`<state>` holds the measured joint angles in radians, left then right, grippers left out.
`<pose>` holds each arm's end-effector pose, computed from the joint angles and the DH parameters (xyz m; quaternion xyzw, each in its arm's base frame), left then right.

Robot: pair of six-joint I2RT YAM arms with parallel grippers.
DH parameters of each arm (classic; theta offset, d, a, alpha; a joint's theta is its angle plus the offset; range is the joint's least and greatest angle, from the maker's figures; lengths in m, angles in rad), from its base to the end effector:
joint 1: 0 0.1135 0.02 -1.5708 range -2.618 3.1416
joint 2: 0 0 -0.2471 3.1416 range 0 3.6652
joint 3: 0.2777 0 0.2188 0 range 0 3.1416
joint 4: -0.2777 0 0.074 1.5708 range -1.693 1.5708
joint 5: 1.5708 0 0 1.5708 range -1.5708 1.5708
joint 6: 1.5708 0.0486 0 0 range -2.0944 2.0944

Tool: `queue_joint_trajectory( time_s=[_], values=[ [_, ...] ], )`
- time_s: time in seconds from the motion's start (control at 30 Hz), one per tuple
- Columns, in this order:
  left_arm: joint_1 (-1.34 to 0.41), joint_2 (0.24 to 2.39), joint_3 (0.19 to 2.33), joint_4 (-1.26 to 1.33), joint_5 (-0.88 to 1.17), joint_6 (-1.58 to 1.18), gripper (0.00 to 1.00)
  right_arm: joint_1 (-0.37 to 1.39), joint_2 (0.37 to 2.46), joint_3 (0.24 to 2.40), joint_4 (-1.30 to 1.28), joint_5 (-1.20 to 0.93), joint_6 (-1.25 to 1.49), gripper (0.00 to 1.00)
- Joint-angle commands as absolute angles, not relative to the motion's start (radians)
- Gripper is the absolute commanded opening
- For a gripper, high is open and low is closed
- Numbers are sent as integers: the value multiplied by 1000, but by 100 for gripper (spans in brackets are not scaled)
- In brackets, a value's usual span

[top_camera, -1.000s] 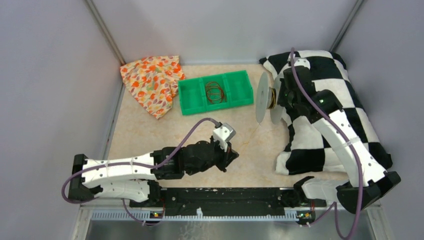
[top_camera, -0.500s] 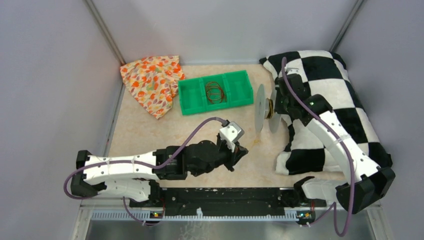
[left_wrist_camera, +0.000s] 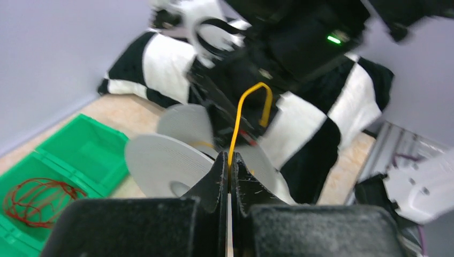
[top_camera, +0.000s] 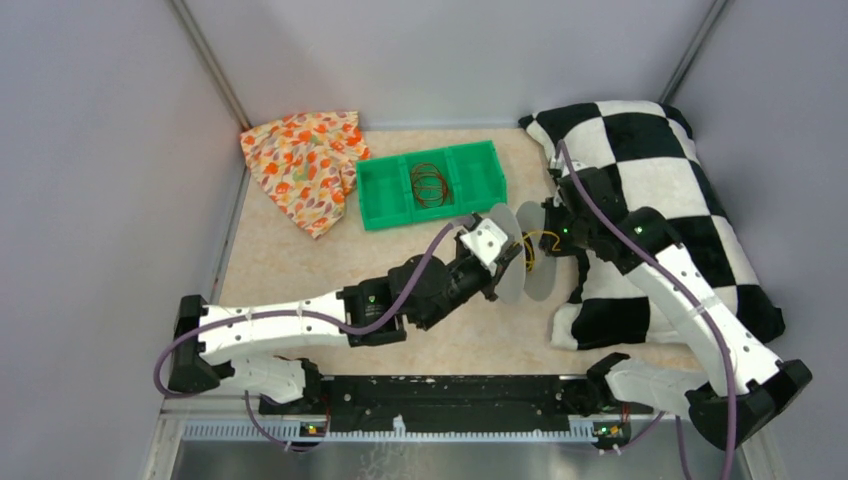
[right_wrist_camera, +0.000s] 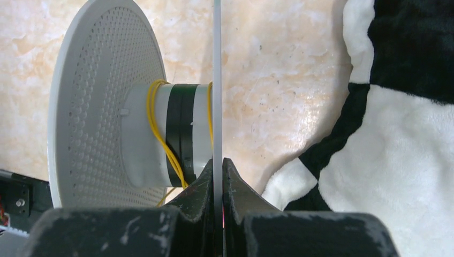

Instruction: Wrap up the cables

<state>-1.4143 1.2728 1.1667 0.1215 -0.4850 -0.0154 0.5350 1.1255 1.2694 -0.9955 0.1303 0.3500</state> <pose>0.0660 -0.2731 0.3889 0.3076 0.6313 -0.3262 0.6328 0.1699 0.0933 0.3341 -0.0635 0.9322 0.0953 0.3434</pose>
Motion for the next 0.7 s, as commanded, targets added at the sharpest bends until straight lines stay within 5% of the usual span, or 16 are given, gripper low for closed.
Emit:
queue_joint_trajectory(
  time_s=[0.0, 0.67],
  values=[
    [-1316, 1304, 1233, 289, -425, 23, 0, 543, 1046, 1297, -1024, 72, 346, 0],
    [-1069, 1439, 1418, 346, -240, 6, 0, 546, 977, 1234, -1108, 69, 318, 0]
  ],
)
